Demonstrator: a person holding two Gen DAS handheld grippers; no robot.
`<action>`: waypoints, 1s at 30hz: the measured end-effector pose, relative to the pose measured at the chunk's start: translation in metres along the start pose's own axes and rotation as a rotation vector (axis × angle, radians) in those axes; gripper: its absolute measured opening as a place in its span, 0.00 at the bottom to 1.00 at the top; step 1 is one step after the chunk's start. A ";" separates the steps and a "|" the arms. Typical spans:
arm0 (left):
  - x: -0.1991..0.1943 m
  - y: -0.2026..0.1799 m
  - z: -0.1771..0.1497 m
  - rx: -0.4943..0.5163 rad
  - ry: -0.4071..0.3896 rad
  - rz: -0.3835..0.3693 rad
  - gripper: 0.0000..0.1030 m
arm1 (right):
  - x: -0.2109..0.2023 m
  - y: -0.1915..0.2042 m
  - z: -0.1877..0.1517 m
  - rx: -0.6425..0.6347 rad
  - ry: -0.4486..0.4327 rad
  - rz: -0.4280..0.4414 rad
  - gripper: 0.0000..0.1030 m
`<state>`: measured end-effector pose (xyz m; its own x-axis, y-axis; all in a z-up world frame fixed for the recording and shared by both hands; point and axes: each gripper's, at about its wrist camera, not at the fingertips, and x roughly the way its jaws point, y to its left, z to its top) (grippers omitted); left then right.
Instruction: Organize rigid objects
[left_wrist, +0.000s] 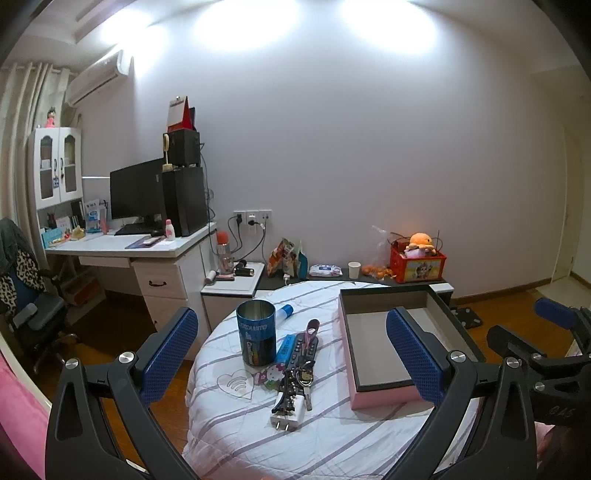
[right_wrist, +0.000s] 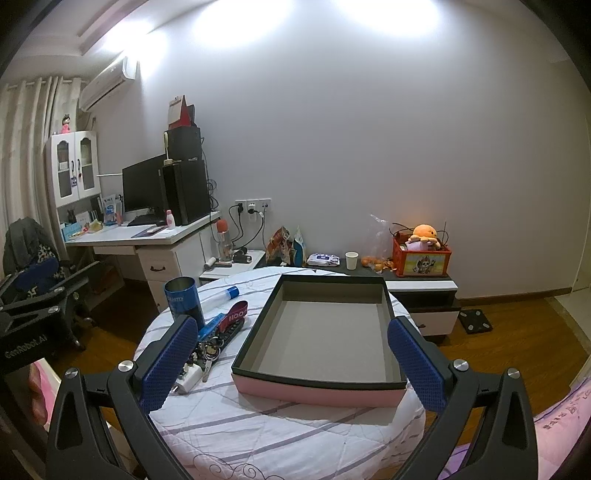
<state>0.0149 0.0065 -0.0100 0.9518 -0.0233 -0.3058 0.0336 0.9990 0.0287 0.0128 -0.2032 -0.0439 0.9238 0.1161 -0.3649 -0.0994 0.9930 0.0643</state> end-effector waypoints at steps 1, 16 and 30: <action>0.001 0.000 -0.001 0.002 0.000 0.003 1.00 | -0.003 0.000 0.001 0.000 0.000 0.000 1.00; 0.007 0.003 -0.010 0.015 0.033 0.016 1.00 | -0.010 0.000 0.003 -0.001 -0.016 -0.021 1.00; 0.010 0.002 -0.016 0.015 0.039 0.017 1.00 | -0.014 0.000 0.004 -0.001 -0.038 -0.059 1.00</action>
<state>0.0200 0.0090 -0.0282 0.9397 -0.0043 -0.3419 0.0221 0.9986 0.0481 0.0014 -0.2047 -0.0355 0.9416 0.0562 -0.3320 -0.0447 0.9981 0.0423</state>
